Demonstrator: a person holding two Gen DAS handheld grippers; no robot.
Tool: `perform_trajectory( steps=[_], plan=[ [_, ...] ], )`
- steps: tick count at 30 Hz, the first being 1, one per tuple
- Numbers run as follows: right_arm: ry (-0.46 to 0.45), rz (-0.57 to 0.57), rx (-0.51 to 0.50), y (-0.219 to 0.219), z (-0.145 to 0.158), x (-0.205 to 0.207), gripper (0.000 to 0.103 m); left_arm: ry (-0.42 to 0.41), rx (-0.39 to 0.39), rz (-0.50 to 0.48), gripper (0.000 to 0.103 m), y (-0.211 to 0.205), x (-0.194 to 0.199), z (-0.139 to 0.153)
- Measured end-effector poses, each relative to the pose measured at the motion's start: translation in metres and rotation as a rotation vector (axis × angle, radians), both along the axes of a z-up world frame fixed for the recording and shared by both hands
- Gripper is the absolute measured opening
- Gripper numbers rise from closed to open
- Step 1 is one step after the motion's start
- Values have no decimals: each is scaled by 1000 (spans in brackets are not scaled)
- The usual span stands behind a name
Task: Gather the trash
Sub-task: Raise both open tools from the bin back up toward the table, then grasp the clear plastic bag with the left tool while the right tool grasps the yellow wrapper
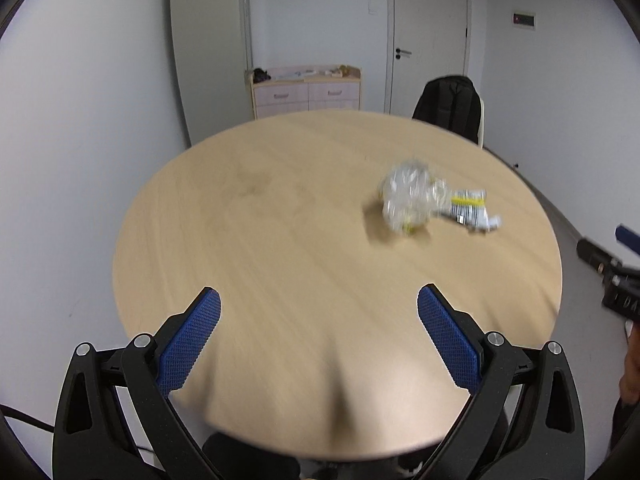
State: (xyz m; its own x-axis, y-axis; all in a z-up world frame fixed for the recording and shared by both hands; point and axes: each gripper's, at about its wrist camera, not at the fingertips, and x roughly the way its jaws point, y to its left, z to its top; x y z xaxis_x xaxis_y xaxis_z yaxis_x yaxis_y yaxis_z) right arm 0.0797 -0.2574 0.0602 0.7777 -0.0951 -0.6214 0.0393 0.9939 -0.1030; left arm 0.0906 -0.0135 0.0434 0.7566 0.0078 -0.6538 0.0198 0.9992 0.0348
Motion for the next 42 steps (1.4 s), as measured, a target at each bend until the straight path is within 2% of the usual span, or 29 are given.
perform_trajectory(
  steps=[8, 18, 25, 30, 33, 35, 36, 38, 39, 41, 42],
  plan=[
    [6, -42, 13, -10, 4, 43, 95, 7, -20, 17, 97, -18, 58, 4],
    [52, -70, 39, -25, -19, 83, 95, 59, -35, -17, 97, -60, 116, -26],
    [87, -64, 44, -35, -39, 100, 95, 41, -72, -38, 97, -79, 147, -34],
    [98, -55, 64, -38, -44, 121, 95, 62, -33, -49, 94, -92, 173, -43],
    [98, -41, 63, -34, -44, 138, 95, 86, -45, -52, 82, -93, 183, -50],
    [103, -28, 71, -30, -46, 147, 95, 114, -59, -65, 67, -91, 189, -56],
    [112, -18, 75, -27, -48, 154, 95, 131, -66, -68, 64, -90, 192, -60],
    [122, -2, 79, -23, -50, 166, 95, 172, -95, -83, 46, -88, 200, -68],
    [132, 3, 83, -20, -53, 174, 95, 178, -102, -81, 44, -87, 203, -70],
    [152, 18, 97, -15, -58, 188, 95, 176, -109, -78, 30, -84, 204, -70],
    [156, 21, 101, -14, -59, 192, 95, 175, -111, -80, 27, -83, 203, -70]
  ],
)
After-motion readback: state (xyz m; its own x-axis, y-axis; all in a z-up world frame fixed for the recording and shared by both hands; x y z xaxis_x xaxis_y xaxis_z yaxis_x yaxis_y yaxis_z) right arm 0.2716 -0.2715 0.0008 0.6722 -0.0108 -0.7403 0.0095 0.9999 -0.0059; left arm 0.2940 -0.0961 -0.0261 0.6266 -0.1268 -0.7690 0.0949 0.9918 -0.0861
